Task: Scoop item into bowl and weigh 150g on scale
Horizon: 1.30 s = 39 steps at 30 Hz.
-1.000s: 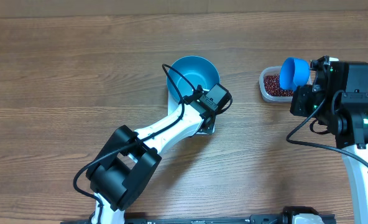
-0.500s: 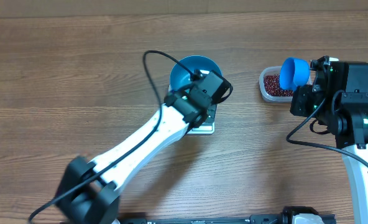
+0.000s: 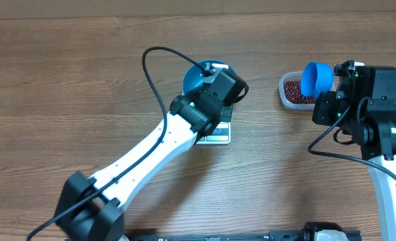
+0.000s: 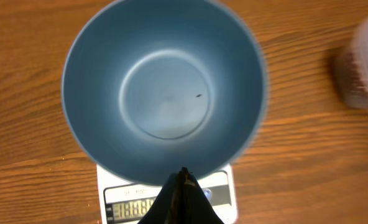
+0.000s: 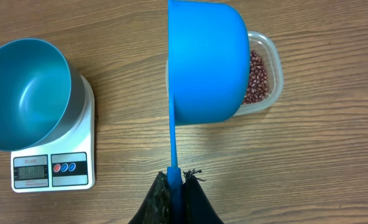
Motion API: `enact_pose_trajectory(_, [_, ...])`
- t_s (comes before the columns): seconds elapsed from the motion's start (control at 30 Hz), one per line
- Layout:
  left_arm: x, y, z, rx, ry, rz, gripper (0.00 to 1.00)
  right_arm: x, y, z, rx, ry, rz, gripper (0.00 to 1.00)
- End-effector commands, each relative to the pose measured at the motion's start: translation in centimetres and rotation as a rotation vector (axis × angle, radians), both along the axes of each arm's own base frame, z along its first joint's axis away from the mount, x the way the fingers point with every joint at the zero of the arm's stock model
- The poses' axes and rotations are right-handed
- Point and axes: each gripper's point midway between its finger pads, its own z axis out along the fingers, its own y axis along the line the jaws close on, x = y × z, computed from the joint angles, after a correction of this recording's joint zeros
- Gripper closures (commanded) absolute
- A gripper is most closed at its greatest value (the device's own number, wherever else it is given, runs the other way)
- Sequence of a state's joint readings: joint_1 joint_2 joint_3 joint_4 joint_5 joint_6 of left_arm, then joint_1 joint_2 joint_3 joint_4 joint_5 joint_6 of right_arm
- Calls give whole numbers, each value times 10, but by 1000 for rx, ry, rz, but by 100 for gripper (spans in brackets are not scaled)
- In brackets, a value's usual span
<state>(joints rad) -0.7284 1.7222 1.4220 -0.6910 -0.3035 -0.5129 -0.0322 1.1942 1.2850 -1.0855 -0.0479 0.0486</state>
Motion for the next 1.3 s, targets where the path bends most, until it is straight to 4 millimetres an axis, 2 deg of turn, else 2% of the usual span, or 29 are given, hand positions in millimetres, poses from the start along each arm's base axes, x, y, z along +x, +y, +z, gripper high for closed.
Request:
enact_pose_trajectory(0.0, [24,18,-23,36,29,53,96,4,-1,13,-6,-38,0,96])
enact_pose_trajectory(0.17, [45,25,-38,18,78,55,96,4,-1,13,-6,-39,0,96])
enact_pose_trajectory(0.33, [44,28,-52,50,103,60,96,4,-1,13,-6,-38,0,96])
enact_pose_trajectory(0.43, [44,36,-55,92,106,80,96,4,-1,13,-6,-37,0,96])
enact_pose_trajectory(0.67, [38,50,-59,147,130,100,96,3,-1,13,-6,-35,0,96])
enact_pose_trajectory(1.17, [35,56,-60,176,139,111,96,3,-1,12,-6,-33,0,96])
enact_pose_trajectory(1.27, [38,53,-55,164,127,114,96,3,-1,13,-6,-34,0,96])
